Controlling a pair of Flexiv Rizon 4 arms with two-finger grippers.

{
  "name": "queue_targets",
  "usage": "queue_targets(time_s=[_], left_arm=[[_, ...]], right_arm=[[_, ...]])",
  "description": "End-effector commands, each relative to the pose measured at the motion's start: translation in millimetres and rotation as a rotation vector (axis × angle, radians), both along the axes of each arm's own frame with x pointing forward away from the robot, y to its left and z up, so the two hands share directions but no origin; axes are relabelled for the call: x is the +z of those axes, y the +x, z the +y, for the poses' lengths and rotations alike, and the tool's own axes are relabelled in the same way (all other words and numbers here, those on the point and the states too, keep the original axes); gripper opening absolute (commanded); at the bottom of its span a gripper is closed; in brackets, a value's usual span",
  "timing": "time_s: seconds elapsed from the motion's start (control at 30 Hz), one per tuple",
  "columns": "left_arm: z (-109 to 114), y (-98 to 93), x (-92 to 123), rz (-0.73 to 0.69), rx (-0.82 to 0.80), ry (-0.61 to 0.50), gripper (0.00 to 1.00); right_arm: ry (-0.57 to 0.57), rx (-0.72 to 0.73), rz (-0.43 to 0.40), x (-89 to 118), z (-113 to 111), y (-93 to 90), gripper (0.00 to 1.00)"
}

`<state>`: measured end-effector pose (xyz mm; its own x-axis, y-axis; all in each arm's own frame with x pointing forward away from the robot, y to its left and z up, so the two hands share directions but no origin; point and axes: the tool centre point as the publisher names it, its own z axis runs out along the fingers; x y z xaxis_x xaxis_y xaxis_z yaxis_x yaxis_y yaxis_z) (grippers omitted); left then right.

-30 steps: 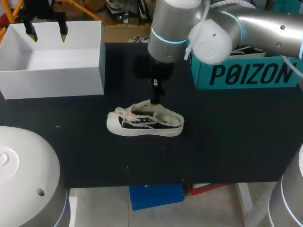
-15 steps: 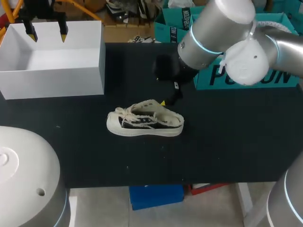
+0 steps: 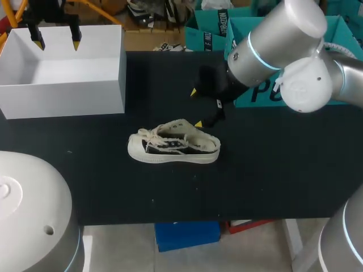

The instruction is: Take the shoe out of the shoebox, open the shoe tongue, remove and reinsert the insole, then place the shoe into the shoebox

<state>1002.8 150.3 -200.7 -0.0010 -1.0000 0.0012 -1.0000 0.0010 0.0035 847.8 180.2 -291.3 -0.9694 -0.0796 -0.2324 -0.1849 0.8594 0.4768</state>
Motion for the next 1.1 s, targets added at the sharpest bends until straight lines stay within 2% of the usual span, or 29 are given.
queue_targets(time_s=[0.03, 0.5, 0.67, 0.77, 0.93, 1.1], left_arm=[[-0.2, -0.8, 0.6, 0.000, 0.001, 0.001, 1.00], [-0.2, -0.8, 0.6, 0.000, 0.001, 0.001, 1.00], [-0.2, -0.8, 0.6, 0.000, 0.001, 0.001, 1.00], [-0.2, -0.8, 0.6, 0.000, 0.001, 0.001, 1.00], [-0.2, -0.8, 0.6, 0.000, 0.001, 0.001, 1.00], [-0.2, -0.8, 0.6, 0.000, 0.001, 0.001, 1.00]], right_arm=[[0.002, 0.000, 0.000, -0.9, 0.1, -0.2, 1.00], [0.002, 0.000, 0.000, -0.9, 0.1, -0.2, 1.00], [0.054, 0.008, 0.010, 5.2, 6.7, -28.9, 1.00], [0.023, -0.001, 0.027, 1.8, 7.3, -38.8, 1.00], [0.028, -0.028, 0.043, -8.3, 4.8, -46.7, 1.00], [0.084, -0.065, 0.062, -22.6, -1.6, -43.8, 1.00]])
